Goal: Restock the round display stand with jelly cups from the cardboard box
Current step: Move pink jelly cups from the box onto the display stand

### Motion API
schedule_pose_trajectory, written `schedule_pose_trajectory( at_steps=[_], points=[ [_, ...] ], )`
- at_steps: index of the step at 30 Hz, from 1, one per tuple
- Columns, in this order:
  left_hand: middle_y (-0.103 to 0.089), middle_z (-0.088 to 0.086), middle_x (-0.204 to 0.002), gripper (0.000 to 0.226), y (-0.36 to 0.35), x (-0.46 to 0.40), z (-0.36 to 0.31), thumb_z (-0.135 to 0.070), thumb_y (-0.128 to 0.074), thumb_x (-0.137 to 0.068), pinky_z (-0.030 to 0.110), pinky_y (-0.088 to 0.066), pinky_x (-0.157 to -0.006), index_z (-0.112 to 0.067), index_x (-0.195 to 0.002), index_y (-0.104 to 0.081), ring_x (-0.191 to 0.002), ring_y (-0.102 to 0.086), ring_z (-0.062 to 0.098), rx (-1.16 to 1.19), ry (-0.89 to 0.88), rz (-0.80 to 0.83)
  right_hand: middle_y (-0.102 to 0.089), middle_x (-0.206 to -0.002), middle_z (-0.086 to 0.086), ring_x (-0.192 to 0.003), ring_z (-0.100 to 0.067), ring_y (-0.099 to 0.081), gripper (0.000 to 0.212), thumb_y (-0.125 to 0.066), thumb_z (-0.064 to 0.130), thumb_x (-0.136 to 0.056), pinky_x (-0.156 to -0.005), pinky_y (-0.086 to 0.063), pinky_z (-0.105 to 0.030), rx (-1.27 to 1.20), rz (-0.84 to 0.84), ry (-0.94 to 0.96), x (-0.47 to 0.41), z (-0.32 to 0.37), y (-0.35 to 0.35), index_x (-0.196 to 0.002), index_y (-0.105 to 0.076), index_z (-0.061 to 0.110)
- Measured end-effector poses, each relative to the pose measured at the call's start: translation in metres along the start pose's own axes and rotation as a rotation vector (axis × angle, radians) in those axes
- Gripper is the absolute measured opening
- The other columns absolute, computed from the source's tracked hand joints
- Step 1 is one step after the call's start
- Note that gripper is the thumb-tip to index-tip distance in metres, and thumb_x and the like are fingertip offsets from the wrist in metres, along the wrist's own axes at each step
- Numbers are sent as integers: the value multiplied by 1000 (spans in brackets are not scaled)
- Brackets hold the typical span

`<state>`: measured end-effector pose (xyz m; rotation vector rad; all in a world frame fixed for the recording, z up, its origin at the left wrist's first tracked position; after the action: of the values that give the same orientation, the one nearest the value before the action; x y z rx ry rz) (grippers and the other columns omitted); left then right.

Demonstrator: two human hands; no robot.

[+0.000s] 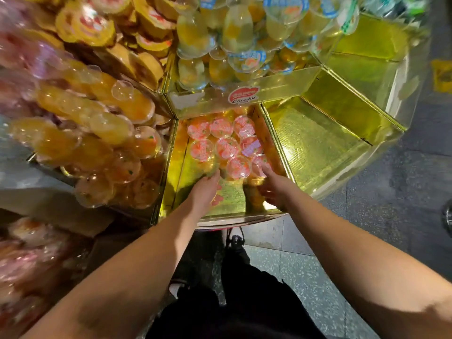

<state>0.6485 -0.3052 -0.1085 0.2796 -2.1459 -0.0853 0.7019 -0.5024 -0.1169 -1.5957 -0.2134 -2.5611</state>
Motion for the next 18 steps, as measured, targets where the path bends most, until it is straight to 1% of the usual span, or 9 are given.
schedule_pose_trajectory(
  at_steps=[3, 5, 7, 8, 10, 12, 13, 16, 18],
  points=[
    [-66, 1, -113, 38, 37, 33, 5, -47, -43, -101, 38, -54, -77, -23, -129, -52, -79, -68, 21, -110, -122, 38, -60, -91, -3, -80, -17, -60, 57, -62, 57, -87, -65, -42, -28, 101, -89, 57, 25, -2, -3, -120, -59, 11],
    [-67, 3, -111, 32, 67, 58, 10, -42, -46, -100, 30, -50, -72, -20, -121, -56, -80, -68, 22, -199, -224, 38, -62, -93, -5, -80, -19, -59, 53, -63, 54, -88, -68, -42, -27, 208, -173, 131, 44, -6, -13, -116, -61, 9],
    [-67, 3, -105, 26, 97, 81, 17, -37, -49, -100, 24, -47, -65, -18, -114, -60, -78, -66, 18, -261, -296, 6, -66, -109, -10, -97, -28, -62, 57, -63, 54, -88, -79, -45, -33, 328, -228, 234, 64, -7, -28, -118, -63, 6],
    [-67, 2, -105, 24, 116, 94, 23, -37, -50, -99, 25, -47, -68, -20, -113, -60, -82, -65, 18, -273, -321, -19, -66, -115, -12, -105, -30, -62, 57, -62, 53, -88, -85, -45, -36, 385, -229, 298, 77, -7, -43, -121, -63, 6],
    [-66, -3, -110, 24, 154, 122, 37, -40, -49, -99, 29, -46, -79, -25, -114, -61, -95, -62, 17, -310, -373, -88, -67, -107, -9, -101, -28, -61, 50, -62, 52, -89, -87, -46, -36, 519, -205, 412, 107, -7, -82, -117, -63, 10],
    [-63, -6, -110, 28, 193, 148, 55, -41, -48, -100, 27, -42, -80, -24, -118, -61, -99, -57, 13, -338, -393, -171, -65, -87, -3, -85, -23, -59, 39, -63, 49, -90, -74, -44, -31, 660, -160, 509, 137, -10, -127, -106, -64, 13],
    [-63, -7, -111, 29, 212, 159, 65, -41, -48, -100, 27, -42, -81, -23, -118, -61, -100, -57, 13, -341, -397, -212, -64, -83, -1, -82, -22, -58, 35, -64, 46, -90, -71, -44, -30, 725, -129, 556, 151, -12, -151, -103, -64, 14],
    [-65, -3, -115, 26, 266, 190, 103, -36, -50, -100, 30, -46, -88, -21, -117, -62, -107, -60, 16, -306, -404, -333, -66, -99, -3, -97, -26, -62, 31, -62, 41, -91, -85, -48, -34, 924, -31, 679, 181, -28, -223, -109, -64, 16],
    [-64, -3, -115, 24, 299, 211, 135, -33, -50, -101, 28, -45, -86, -21, -117, -63, -107, -60, 17, -272, -375, -410, -64, -99, -3, -97, -26, -61, 28, -59, 37, -94, -80, -45, -33, 1066, 57, 741, 198, -43, -269, -110, -63, 15]
  ],
)
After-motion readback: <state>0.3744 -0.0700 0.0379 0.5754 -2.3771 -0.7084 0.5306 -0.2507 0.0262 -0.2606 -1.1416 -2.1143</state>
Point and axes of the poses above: each hand's wrist, its own x-axis away from the middle knuckle, its own y-axis out of the back of the hand, z = x × y, the point moved 2 cm from there along -x, towards the middle knuckle
